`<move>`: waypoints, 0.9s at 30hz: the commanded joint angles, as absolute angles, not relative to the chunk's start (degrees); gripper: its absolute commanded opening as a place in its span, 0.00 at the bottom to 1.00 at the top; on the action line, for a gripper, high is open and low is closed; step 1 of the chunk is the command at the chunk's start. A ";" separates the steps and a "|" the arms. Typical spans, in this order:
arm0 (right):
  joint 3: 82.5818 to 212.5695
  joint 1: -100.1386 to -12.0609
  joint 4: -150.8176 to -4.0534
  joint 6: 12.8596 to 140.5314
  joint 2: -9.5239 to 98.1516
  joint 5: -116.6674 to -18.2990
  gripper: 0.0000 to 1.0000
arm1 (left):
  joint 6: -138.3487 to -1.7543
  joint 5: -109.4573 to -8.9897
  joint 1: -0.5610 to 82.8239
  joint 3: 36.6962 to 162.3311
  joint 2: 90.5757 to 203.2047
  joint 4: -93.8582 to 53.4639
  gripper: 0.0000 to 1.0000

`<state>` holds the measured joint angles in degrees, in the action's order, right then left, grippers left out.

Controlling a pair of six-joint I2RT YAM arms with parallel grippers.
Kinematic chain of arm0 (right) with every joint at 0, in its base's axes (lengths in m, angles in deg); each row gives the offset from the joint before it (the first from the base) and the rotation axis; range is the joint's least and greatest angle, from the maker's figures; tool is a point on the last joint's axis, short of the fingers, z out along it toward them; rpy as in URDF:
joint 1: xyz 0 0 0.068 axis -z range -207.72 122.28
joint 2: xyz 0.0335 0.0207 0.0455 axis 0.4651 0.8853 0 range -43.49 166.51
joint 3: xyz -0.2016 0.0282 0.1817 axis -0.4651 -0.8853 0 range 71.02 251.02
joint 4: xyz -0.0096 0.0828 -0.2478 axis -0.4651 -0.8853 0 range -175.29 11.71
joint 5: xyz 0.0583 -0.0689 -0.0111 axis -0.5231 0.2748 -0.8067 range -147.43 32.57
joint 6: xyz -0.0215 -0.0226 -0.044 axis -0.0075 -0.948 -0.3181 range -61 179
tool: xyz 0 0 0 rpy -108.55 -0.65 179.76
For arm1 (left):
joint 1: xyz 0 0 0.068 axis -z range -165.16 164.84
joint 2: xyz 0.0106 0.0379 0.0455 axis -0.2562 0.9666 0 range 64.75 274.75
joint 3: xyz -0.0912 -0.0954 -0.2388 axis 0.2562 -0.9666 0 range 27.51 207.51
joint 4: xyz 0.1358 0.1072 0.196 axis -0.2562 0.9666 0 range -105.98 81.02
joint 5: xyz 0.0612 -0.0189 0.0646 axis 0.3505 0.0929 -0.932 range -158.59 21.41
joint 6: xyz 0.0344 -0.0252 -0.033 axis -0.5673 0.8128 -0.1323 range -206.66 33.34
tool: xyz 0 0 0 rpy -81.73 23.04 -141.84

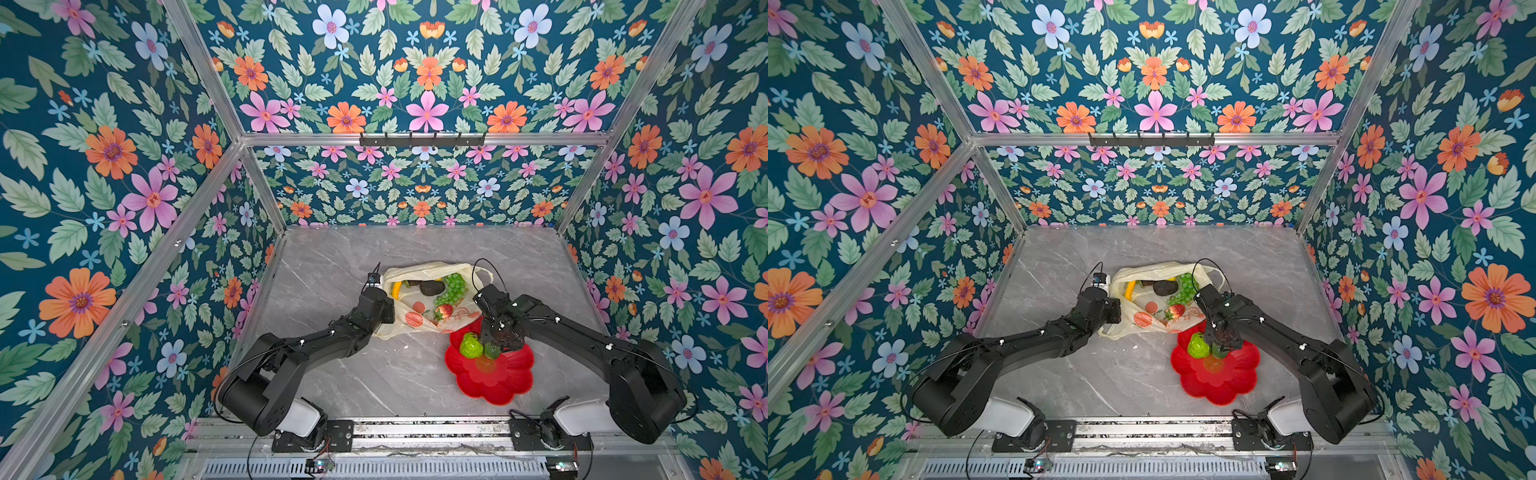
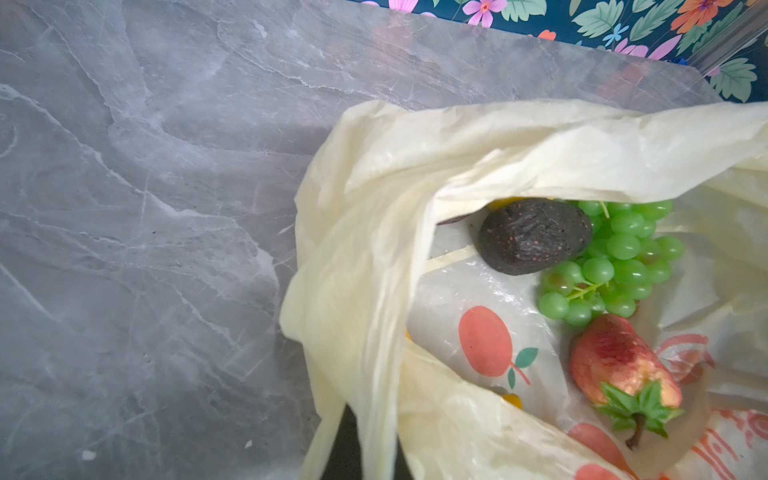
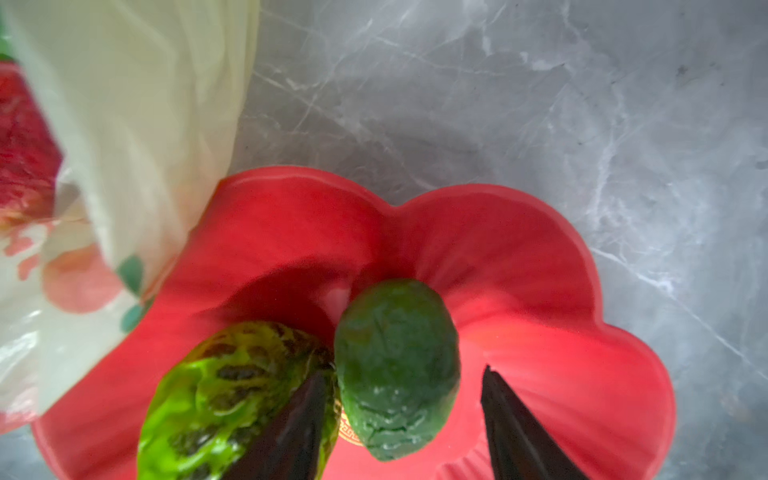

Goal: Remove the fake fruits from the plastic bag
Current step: 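Move the open right gripper back over the bag mouth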

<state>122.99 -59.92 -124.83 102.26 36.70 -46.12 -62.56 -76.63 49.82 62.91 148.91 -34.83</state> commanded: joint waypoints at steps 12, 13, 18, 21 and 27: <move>126.52 -63.36 -120.65 94.28 26.94 -46.41 0.61 | -63.53 -78.19 50.77 63.64 148.18 -34.43 0.05; 126.75 -63.80 -118.54 91.51 26.42 -48.44 0.61 | -63.54 -78.10 50.70 63.70 148.16 -34.41 0.05; 129.24 -65.79 -109.68 75.27 27.08 -49.97 0.63 | -63.45 -77.76 50.88 63.81 148.15 -34.35 0.05; 129.62 -65.84 -103.20 64.21 28.82 -54.36 0.66 | -63.45 -78.31 50.86 63.88 148.30 -34.02 0.05; 130.70 -63.69 -95.85 49.34 33.40 -67.12 0.71 | -63.10 -77.85 50.88 63.81 148.40 -33.91 0.05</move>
<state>129.85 -64.43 -102.01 60.27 31.67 -59.56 -62.82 -77.68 50.87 63.35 148.40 -33.95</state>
